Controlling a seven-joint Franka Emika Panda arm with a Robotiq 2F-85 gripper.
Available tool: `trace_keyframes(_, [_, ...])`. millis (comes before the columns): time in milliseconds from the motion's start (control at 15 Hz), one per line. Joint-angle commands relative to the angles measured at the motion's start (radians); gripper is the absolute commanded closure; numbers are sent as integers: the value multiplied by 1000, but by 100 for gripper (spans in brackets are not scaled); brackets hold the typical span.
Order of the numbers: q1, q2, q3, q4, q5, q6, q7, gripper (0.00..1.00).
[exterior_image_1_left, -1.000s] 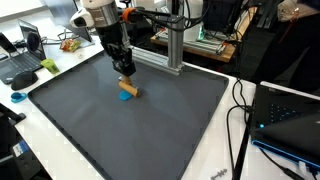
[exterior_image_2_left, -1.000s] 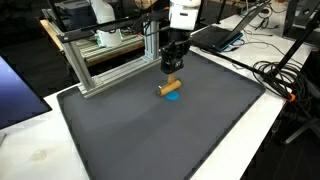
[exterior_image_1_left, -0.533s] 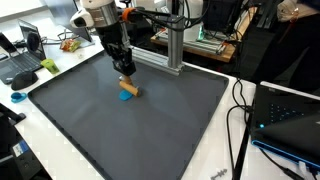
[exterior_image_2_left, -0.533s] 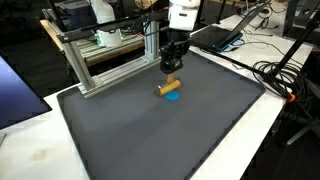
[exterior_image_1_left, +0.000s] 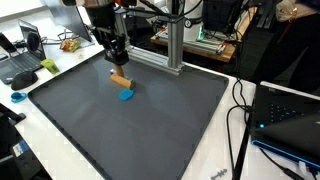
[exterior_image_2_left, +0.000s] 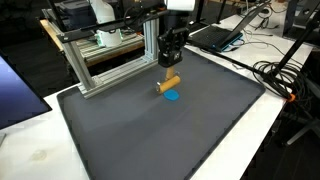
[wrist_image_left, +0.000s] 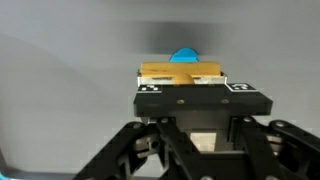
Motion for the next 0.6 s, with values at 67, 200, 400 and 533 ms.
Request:
trace_keyframes(67, [-28, -120, 30, -41, 13, -8, -258, 78])
trace_keyframes(200, [-33, -133, 39, -43, 34, 0, -379, 78])
trace_keyframes(400, [-42, -128, 51, -50, 56, 7, -557, 78])
trace_keyframes(533, [-50, -117, 58, -54, 61, 14, -674, 78])
